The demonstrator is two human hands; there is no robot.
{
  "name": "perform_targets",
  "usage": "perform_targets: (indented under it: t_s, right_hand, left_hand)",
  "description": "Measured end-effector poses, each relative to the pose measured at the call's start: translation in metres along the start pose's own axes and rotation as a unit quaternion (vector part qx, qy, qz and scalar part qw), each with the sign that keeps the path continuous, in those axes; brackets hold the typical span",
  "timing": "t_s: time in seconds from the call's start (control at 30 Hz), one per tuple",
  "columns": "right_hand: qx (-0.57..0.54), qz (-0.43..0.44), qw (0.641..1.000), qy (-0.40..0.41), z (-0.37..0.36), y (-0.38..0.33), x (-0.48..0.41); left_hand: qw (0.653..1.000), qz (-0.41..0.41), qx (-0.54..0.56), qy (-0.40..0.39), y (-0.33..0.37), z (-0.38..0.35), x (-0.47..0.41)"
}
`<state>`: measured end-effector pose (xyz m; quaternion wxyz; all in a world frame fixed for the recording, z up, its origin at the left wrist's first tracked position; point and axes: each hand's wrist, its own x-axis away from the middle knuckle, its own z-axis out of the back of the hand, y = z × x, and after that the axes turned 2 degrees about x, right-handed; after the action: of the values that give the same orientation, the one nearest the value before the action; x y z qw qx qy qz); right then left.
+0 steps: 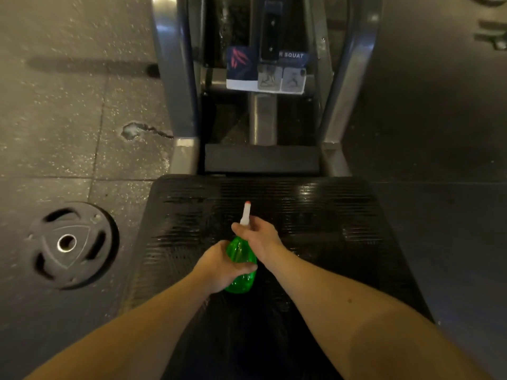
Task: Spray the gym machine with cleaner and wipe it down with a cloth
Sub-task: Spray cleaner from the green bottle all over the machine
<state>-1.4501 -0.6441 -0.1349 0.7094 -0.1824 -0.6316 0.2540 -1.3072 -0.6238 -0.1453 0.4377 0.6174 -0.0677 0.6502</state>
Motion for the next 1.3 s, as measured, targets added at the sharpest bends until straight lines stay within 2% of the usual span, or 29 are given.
perform_targets:
  t_s: [0.17, 0.4, 0.6, 0.73, 1.07, 1.17, 1.3]
  right_hand:
    - [0.056, -0.005, 0.995, -0.079, -0.021, 0.02, 0.045]
    - [0.179, 0.025, 0.972, -0.148, -0.043, 0.044, 0.099]
    - [0.221, 0.061, 0.954, -0.195, -0.064, 0.069, 0.16]
    - [0.22, 0.048, 0.947, -0.23, -0.076, 0.093, 0.202]
    - [0.241, 0.077, 0.939, -0.232, -0.095, 0.178, 0.301]
    - [0.235, 0.072, 0.943, -0.226, -0.08, 0.195, 0.311]
    - [0.229, 0.092, 0.953, -0.178, -0.043, 0.215, 0.316]
  left_hand:
    - [0.994, 0.023, 0.106, 0.003, -0.043, -0.022, 0.05]
    - [0.995, 0.058, 0.063, 0.058, -0.086, -0.037, 0.13]
    - [0.984, 0.069, 0.093, 0.135, -0.122, -0.069, 0.199]
    - [0.981, 0.081, 0.112, 0.137, -0.159, -0.092, 0.236]
    - [0.976, 0.071, 0.132, 0.161, -0.233, -0.167, 0.312]
    - [0.979, 0.067, 0.127, 0.146, -0.234, -0.189, 0.321]
    - [0.983, 0.064, 0.118, 0.124, -0.213, -0.218, 0.318]
